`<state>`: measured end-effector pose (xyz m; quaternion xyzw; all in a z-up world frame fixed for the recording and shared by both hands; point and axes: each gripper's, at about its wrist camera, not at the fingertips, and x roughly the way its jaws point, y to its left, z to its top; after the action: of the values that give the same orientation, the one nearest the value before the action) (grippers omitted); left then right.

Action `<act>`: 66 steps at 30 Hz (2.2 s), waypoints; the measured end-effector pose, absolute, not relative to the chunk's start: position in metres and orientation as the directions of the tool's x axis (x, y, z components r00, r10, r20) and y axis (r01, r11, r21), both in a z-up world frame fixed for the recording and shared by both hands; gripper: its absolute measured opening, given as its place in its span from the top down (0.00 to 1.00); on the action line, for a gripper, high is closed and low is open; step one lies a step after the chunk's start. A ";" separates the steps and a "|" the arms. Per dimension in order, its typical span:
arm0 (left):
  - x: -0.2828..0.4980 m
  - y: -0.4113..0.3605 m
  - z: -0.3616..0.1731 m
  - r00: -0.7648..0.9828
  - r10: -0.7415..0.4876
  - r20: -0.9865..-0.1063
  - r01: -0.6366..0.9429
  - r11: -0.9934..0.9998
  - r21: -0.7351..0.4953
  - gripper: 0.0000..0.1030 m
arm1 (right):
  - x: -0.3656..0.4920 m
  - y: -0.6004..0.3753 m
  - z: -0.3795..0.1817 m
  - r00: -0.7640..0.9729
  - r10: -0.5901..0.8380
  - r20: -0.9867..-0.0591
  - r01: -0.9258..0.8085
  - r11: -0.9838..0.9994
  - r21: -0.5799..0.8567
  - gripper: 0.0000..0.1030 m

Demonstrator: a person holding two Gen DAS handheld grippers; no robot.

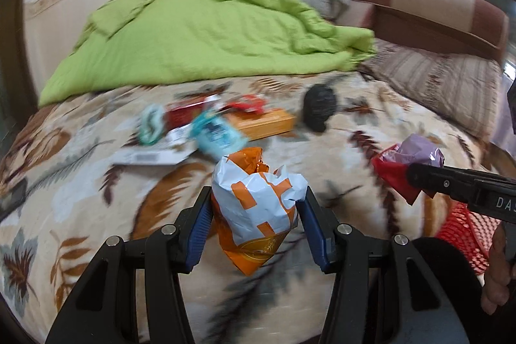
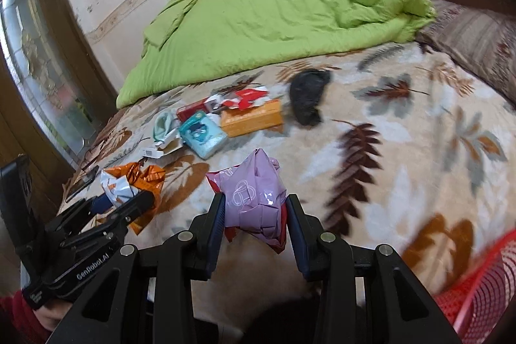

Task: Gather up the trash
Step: 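Carry both bags over the red basket and open both grippers, then grasp the white medicine box with the sock using the left gripper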

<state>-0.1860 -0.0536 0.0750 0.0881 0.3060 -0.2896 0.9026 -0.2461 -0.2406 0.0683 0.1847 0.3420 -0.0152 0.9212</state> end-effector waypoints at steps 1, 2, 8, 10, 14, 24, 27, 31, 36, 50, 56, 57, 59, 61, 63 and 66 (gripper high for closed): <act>-0.189 -0.060 0.079 0.635 -0.485 -0.602 0.595 0.804 -0.020 0.50 | -0.253 -0.246 0.070 0.767 0.091 -0.636 0.166 0.928 0.333 0.61; -0.192 -0.067 0.082 0.624 -0.502 -0.599 0.613 0.790 -0.024 0.50 | -0.263 -0.253 0.071 0.767 0.078 -0.637 0.183 0.925 0.334 0.61; -0.214 -0.117 0.108 0.537 -0.609 -0.584 0.736 0.676 -0.027 0.50 | -0.322 -0.310 0.085 0.774 -0.025 -0.633 0.325 0.873 0.362 0.61; -0.223 -0.136 0.116 0.499 -0.643 -0.581 0.774 0.632 -0.035 0.50 | -0.344 -0.329 0.090 0.773 -0.070 -0.630 0.379 0.848 0.370 0.61; -0.248 -0.180 0.124 0.401 -0.703 -0.588 0.850 0.525 -0.049 0.50 | -0.394 -0.366 0.099 0.759 -0.174 -0.628 0.482 0.798 0.362 0.60; -0.321 -0.276 0.107 0.099 -0.740 -0.666 0.959 0.249 -0.133 0.50 | -0.474 -0.423 0.087 0.689 -0.284 -0.667 0.642 0.667 0.379 0.60; -0.335 -0.293 0.098 0.054 -0.727 -0.684 0.969 0.204 -0.140 0.48 | -0.484 -0.430 0.082 0.685 -0.287 -0.670 0.659 0.637 0.400 0.56; -0.341 -0.299 0.095 0.036 -0.729 -0.684 0.968 0.195 -0.157 0.35 | -0.489 -0.437 0.076 0.684 -0.273 -0.676 0.665 0.614 0.425 0.47; -0.330 -0.289 0.101 0.055 -0.740 -0.670 0.959 0.226 -0.171 0.32 | -0.491 -0.441 0.078 0.683 -0.293 -0.669 0.675 0.604 0.424 0.43; -0.256 -0.200 0.105 0.249 -0.709 -0.660 0.849 0.488 -0.204 0.32 | -0.417 -0.396 0.088 0.744 -0.180 -0.644 0.540 0.730 0.420 0.42; -0.211 -0.133 0.098 0.368 -0.648 -0.667 0.736 0.641 -0.216 0.32 | -0.354 -0.350 0.088 0.754 -0.089 -0.651 0.420 0.827 0.374 0.39; -0.203 -0.121 0.097 0.385 -0.635 -0.669 0.714 0.665 -0.220 0.32 | -0.341 -0.341 0.087 0.756 -0.068 -0.651 0.396 0.839 0.372 0.39; -0.190 -0.099 0.094 0.411 -0.614 -0.673 0.668 0.706 -0.236 0.32 | -0.318 -0.322 0.087 0.759 -0.028 -0.651 0.347 0.863 0.368 0.39; -0.174 -0.072 0.090 0.441 -0.587 -0.679 0.607 0.752 -0.256 0.32 | -0.296 -0.302 0.088 0.764 0.007 -0.645 0.295 0.885 0.359 0.39; -0.157 -0.044 0.085 0.470 -0.553 -0.688 0.537 0.798 -0.274 0.32 | -0.278 -0.283 0.088 0.764 0.036 -0.644 0.247 0.906 0.343 0.39; -0.129 -0.002 0.076 0.496 -0.513 -0.701 0.407 0.850 -0.334 0.32 | -0.251 -0.253 0.082 0.754 0.062 -0.654 0.179 0.938 0.295 0.39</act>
<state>-0.1295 -0.0020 0.0757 -0.0622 0.4253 -0.2667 0.8626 -0.2505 -0.2528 0.0823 0.1725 0.3496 -0.0318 0.9203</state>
